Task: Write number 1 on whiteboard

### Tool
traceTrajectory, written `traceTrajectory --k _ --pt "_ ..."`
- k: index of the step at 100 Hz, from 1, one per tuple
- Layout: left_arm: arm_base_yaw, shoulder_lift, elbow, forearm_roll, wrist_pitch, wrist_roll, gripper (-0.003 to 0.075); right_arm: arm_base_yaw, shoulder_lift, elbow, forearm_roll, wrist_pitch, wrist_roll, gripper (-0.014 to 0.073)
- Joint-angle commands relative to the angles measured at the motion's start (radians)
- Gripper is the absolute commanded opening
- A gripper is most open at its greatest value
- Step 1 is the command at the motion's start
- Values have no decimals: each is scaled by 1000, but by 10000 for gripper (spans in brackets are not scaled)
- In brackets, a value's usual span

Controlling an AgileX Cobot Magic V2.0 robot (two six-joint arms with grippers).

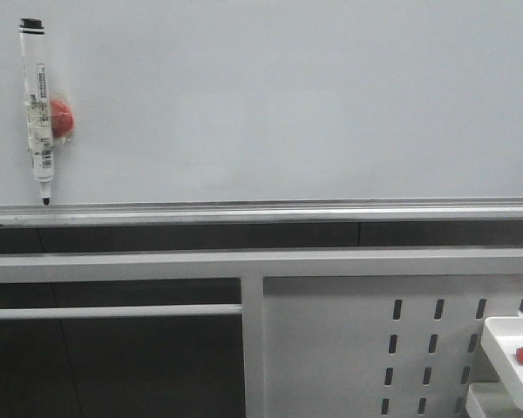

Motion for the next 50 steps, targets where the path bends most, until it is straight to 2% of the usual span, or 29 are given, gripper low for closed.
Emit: traceTrajectory --k 1,14,20,28,39,50 --pt "4 -22 29 -161 -67 -8 -20 -7 -18 -3 11 -79 -1 -62" --pt "1 -22 9 -157 -43 22 -15 -7 -17 -69 2 7 -1 -41" --pt "-5 -22 -60 -62 37 157 16 -7 -10 -120 -52 112 -1 -8" --pt "-10 1 -172 -4 141 341 113 1 18 -214 -156 251 -17 52" --pt "-10 82 -326 19 163 537 249 12 91 -332 -194 410 -167 157" --pt "-10 224 -440 34 241 628 287 20 210 -449 -194 538 -326 232"
